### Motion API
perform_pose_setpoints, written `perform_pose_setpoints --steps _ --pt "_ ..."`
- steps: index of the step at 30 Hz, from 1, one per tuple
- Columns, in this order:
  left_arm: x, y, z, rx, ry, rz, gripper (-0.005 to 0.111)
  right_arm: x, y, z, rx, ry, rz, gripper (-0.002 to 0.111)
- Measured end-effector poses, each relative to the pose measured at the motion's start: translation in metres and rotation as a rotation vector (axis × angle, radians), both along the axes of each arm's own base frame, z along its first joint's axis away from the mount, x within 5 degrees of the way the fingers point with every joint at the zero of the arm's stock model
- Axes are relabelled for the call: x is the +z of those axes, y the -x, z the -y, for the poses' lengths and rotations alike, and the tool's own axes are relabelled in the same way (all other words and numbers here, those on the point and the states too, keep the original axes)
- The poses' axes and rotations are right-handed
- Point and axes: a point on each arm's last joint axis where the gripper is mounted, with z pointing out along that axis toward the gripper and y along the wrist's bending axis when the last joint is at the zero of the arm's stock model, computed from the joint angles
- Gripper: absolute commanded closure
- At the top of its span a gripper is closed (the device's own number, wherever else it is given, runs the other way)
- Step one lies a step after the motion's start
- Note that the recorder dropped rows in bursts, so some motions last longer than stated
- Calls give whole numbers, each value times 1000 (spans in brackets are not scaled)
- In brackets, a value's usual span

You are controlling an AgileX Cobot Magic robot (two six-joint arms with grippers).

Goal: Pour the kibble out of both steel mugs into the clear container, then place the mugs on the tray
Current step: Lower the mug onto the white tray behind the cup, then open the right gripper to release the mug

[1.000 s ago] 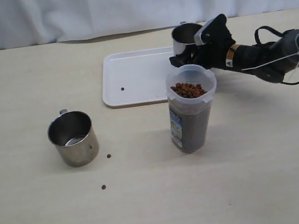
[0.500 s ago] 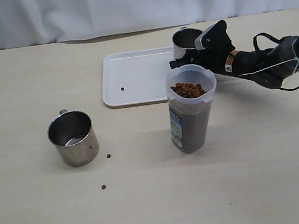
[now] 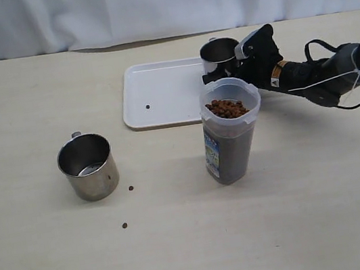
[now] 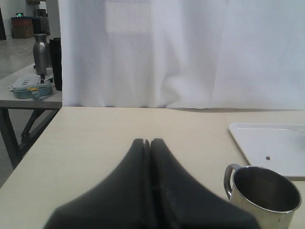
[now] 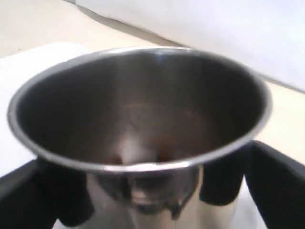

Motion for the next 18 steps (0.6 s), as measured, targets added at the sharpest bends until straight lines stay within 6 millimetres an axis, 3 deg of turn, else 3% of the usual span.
perform_pose_setpoints --steps 7,11,18 --pt "0 0 0 0 0 0 107 0 2 -2 29 2 -19 28" --pt "0 0 0 0 0 0 107 10 1 -2 26 -5 -20 28" --pt "0 0 0 0 0 0 107 15 12 0 36 3 -41 28"
